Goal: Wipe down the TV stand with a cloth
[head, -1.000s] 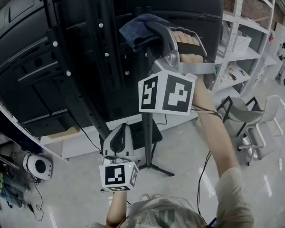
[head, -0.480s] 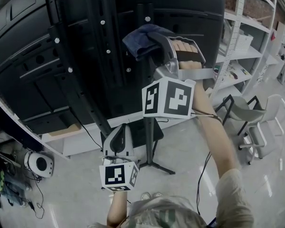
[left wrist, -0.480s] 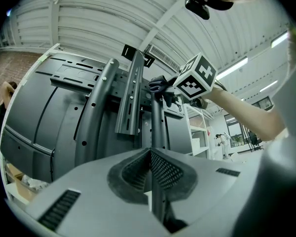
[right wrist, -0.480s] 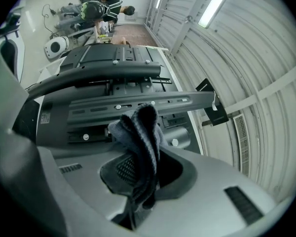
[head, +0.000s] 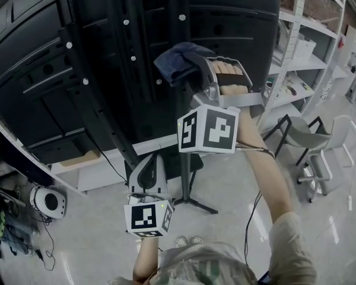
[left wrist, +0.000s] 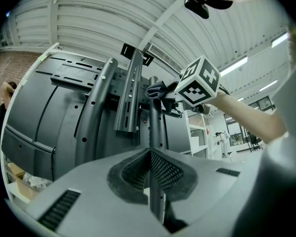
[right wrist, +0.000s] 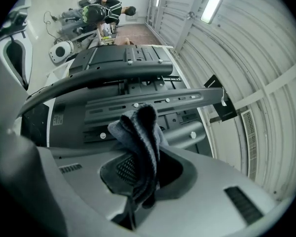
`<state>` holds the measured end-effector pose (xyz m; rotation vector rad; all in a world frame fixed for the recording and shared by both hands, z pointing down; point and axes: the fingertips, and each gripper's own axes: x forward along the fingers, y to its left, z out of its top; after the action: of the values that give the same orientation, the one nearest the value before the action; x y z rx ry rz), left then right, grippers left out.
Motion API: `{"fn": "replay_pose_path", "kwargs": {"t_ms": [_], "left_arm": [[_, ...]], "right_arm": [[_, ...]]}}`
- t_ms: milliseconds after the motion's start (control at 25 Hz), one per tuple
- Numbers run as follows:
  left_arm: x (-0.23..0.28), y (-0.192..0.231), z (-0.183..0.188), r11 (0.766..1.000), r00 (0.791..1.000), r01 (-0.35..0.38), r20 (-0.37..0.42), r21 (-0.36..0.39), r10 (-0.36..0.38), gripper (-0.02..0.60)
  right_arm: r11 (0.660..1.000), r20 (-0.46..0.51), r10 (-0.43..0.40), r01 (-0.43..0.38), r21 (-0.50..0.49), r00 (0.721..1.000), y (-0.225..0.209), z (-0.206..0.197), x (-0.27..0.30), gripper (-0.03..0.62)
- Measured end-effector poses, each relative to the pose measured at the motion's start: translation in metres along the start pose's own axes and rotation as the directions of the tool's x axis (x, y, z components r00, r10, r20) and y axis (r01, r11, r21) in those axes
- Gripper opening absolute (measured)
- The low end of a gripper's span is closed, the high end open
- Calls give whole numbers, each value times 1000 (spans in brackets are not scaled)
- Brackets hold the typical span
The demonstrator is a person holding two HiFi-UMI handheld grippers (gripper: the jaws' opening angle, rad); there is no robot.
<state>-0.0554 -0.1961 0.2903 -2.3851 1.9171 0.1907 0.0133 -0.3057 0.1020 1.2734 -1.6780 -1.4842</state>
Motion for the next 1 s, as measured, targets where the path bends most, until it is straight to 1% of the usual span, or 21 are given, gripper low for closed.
{"fn": "replay_pose_path", "kwargs": {"t_ms": [120, 240, 440, 600, 1000], "left_arm": [[-3, 0, 0, 1000, 1000, -2, -1, 0, 2, 15], [-5, 1, -2, 1000, 1000, -6, -8, -1, 6, 15], [-7, 2, -4, 1000, 1000, -11, -11, 1, 11, 15], [-8, 4, -5, 1000, 1000, -14, -11, 0, 14, 15], [-9, 4, -11, 1000, 999, -20, -28, -4, 20, 15]], "right_arm": [[1000, -7, -5, 5, 7, 1000, 1, 0, -2, 56], [1000, -13, 7, -7, 9, 1000, 8, -1, -6, 57], [998, -22, 61, -61, 21, 998, 35, -6, -7, 56], [997, -32, 71, -71, 10, 997, 52, -10, -9, 56], [990, -43, 140, -139, 26, 989, 89, -19, -17, 57]]}}
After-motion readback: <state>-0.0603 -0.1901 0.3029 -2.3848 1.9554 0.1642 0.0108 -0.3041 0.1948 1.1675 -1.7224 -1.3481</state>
